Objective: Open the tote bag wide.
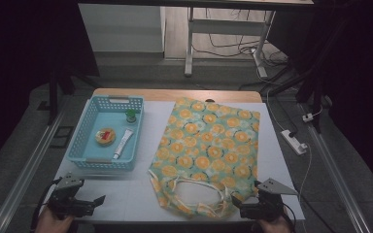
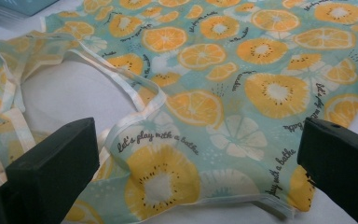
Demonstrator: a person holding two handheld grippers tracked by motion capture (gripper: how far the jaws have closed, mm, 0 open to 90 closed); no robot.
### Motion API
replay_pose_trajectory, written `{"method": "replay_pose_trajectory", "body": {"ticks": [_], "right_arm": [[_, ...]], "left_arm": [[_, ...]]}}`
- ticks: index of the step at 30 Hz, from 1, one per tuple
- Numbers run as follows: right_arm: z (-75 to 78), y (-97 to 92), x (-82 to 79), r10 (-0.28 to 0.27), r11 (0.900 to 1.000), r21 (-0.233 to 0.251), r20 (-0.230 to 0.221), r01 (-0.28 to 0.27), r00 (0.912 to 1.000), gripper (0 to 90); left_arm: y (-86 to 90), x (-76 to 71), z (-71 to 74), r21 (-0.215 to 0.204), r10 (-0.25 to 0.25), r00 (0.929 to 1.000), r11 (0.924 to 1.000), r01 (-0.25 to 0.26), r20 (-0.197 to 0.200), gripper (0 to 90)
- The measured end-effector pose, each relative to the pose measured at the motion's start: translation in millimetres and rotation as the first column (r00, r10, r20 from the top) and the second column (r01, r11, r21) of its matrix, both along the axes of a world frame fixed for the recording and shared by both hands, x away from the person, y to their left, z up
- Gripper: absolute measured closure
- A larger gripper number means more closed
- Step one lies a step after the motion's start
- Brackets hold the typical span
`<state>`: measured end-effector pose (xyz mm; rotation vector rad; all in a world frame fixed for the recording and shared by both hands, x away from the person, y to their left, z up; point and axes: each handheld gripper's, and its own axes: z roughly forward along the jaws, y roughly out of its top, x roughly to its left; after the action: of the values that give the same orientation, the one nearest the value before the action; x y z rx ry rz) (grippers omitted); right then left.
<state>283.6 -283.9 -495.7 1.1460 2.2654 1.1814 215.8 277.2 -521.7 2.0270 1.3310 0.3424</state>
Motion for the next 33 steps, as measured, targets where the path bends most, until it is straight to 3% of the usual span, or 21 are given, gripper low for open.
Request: {"method": "replay_pose_trajectory", "body": {"ticks": [17, 33], "right_arm": [[-0.9, 1.8, 2.3, 0.03, 0.9995, -0.005, -0.012, -0.03, 0.9995, 0.0], [4.1, 10.7, 0.8, 0.083, 0.9957, -0.039, -0.002, -0.083, 0.9965, 0.0]], "left_arm": [[-2.9, -0.3, -0.8, 0.022, -0.026, 0.9996, 0.9994, 0.026, -0.006, 0.5], [-1.3, -0.4, -1.0, 0.007, -0.021, 0.9997, 0.9997, 0.021, -0.01, 0.4]]}}
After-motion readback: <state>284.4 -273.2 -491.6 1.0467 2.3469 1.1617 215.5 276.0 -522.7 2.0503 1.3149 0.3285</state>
